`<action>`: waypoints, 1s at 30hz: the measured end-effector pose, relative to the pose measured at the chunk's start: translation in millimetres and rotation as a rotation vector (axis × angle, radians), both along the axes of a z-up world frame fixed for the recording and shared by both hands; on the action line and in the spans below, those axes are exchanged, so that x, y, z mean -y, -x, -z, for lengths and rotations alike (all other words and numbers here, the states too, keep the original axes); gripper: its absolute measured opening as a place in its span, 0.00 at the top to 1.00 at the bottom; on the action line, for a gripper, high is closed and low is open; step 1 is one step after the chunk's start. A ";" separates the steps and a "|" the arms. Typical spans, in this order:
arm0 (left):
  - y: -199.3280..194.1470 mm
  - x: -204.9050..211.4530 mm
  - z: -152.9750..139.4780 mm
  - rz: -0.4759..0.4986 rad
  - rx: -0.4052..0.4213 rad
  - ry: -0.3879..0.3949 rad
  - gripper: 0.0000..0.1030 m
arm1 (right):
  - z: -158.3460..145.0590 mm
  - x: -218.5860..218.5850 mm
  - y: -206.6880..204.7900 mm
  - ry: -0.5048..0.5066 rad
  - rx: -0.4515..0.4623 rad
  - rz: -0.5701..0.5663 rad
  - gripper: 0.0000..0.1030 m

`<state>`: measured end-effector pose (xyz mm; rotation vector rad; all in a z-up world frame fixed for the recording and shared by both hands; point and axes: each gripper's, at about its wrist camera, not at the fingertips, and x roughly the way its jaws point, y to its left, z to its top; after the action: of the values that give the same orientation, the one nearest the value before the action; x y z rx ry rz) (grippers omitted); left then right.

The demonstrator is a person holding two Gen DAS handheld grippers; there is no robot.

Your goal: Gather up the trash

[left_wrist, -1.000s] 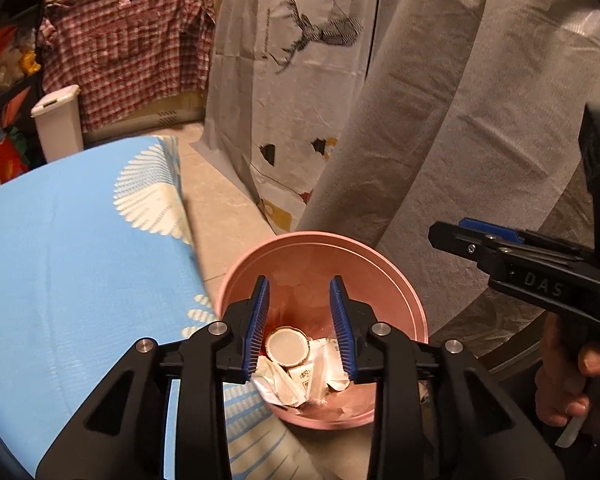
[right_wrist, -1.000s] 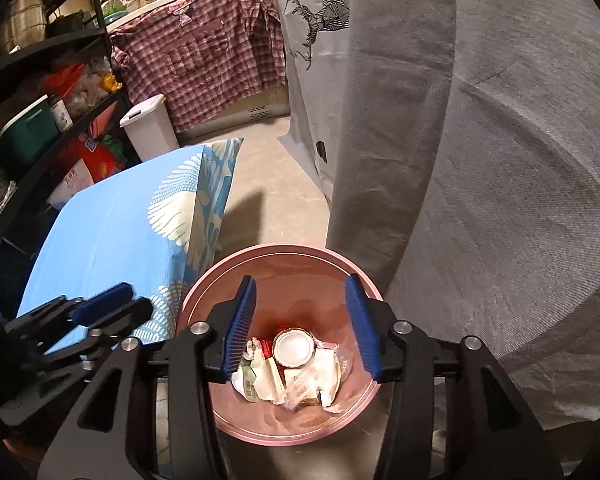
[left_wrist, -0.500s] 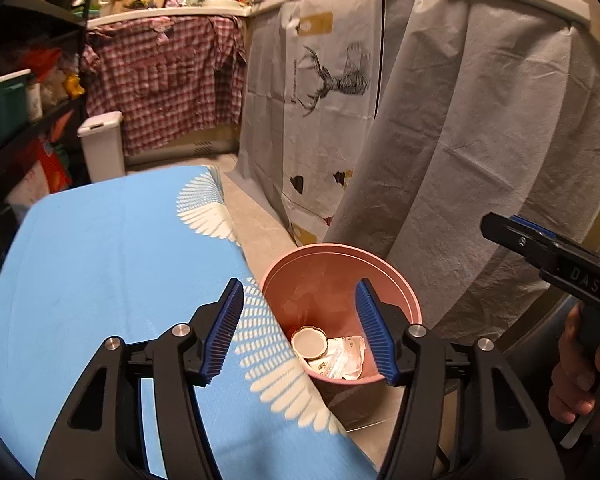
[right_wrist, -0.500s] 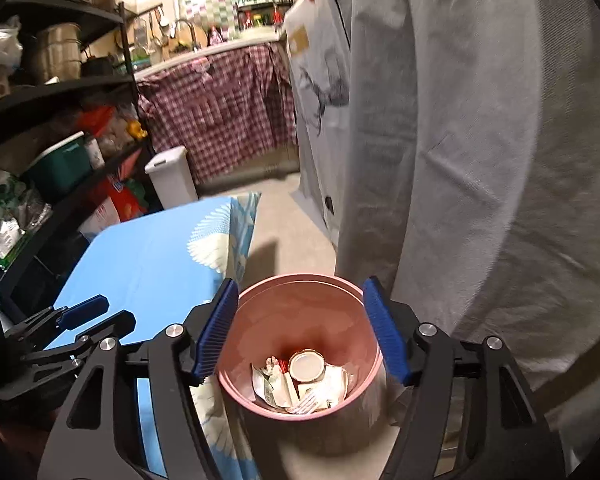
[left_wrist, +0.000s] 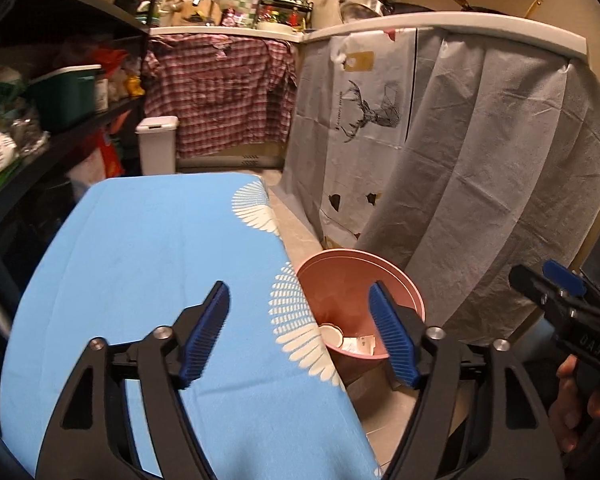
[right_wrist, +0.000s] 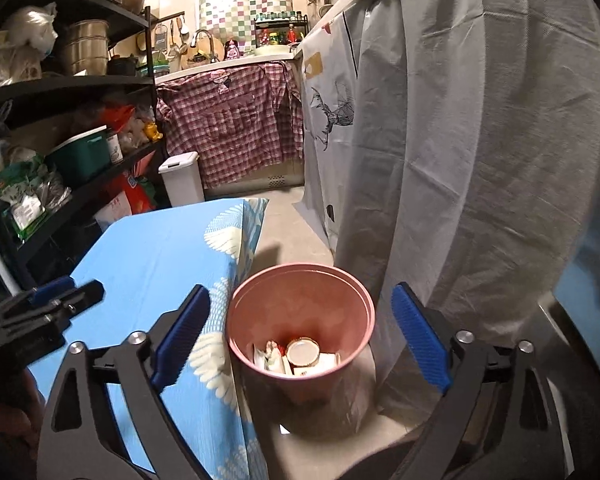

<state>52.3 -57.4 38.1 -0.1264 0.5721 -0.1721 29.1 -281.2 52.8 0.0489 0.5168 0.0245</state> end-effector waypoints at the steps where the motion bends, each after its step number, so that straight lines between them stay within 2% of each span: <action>1: 4.3 -0.8 -1.1 -0.006 0.005 -0.009 0.24 | 0.5 -1.3 3.9 0.006 0.000 0.002 0.06; 4: 19.9 -3.3 -4.4 -0.029 0.034 -0.046 0.07 | 1.9 -4.5 15.7 0.027 0.009 -0.001 0.05; 11: 17.2 -8.5 9.5 -0.057 -0.042 -0.081 0.07 | 12.2 -14.1 9.7 0.065 -0.037 0.010 0.05; 15: 13.5 -13.2 18.4 -0.054 -0.083 -0.053 0.07 | 15.8 -16.2 7.3 0.070 -0.046 0.012 0.05; 30: 18.7 -14.0 19.2 -0.048 -0.066 -0.039 0.07 | 18.4 -15.5 3.1 0.068 -0.054 0.019 0.05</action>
<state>33.6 -43.4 18.9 -0.1083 0.6377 -0.1108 26.0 -265.7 34.4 -0.0125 0.5712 -0.0132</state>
